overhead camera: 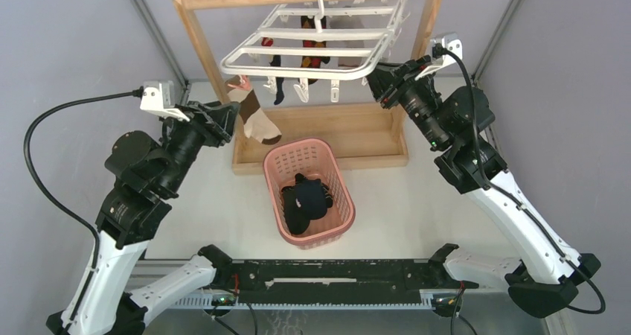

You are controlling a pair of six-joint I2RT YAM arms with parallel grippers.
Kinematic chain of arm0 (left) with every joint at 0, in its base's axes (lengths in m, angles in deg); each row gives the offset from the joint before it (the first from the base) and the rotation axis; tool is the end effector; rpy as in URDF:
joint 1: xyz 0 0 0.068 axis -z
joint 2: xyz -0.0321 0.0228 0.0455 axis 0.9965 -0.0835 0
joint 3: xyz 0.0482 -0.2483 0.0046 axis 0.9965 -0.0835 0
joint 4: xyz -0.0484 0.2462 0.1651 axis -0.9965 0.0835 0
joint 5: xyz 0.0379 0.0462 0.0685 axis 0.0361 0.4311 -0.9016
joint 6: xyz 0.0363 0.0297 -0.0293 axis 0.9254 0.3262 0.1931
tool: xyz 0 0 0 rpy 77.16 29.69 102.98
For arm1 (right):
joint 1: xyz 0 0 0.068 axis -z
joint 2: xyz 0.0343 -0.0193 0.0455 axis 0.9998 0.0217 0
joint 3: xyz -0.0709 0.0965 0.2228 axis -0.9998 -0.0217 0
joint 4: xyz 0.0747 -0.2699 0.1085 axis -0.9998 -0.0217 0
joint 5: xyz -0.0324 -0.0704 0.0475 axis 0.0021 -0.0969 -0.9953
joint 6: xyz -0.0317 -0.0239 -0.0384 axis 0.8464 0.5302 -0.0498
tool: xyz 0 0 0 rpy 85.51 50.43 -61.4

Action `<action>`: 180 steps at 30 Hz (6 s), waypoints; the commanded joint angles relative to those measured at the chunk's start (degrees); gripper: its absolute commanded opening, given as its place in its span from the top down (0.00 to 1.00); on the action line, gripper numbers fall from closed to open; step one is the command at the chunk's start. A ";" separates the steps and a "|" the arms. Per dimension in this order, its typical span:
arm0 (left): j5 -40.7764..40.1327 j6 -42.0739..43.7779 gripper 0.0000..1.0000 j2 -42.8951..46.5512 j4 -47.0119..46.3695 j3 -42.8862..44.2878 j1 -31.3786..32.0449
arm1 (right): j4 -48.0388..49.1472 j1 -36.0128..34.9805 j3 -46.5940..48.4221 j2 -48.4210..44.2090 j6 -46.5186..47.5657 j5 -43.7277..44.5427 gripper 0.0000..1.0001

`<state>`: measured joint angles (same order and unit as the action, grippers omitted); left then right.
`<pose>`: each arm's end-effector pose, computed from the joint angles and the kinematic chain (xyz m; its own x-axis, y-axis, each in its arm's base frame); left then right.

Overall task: Remove the socks clipped to the hanger
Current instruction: Adjust the hanger on the clothesline.

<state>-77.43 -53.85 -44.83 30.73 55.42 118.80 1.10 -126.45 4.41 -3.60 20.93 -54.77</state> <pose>0.1445 -0.0852 0.5055 -0.0248 -0.3320 -0.9429 0.3457 0.8822 -0.3198 0.2151 0.1627 0.5033 0.0631 0.3489 -0.9350 -0.5843 0.7724 0.2488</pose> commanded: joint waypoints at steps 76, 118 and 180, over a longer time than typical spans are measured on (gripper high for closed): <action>-5.59 1.63 0.00 3.81 5.48 1.47 0.24 | 10.49 37.19 -3.98 12.55 -20.50 -23.55 0.62; -5.22 1.06 0.00 2.88 3.24 -2.57 0.25 | -7.46 19.40 -24.26 -12.45 -8.33 -5.21 0.29; -5.75 1.24 0.00 5.60 3.01 -5.36 0.25 | 19.43 -30.59 -2.88 8.01 22.02 32.28 0.24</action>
<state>-82.83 -53.42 -40.26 35.39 51.12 118.84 16.75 -157.42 -2.47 2.56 41.47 -20.87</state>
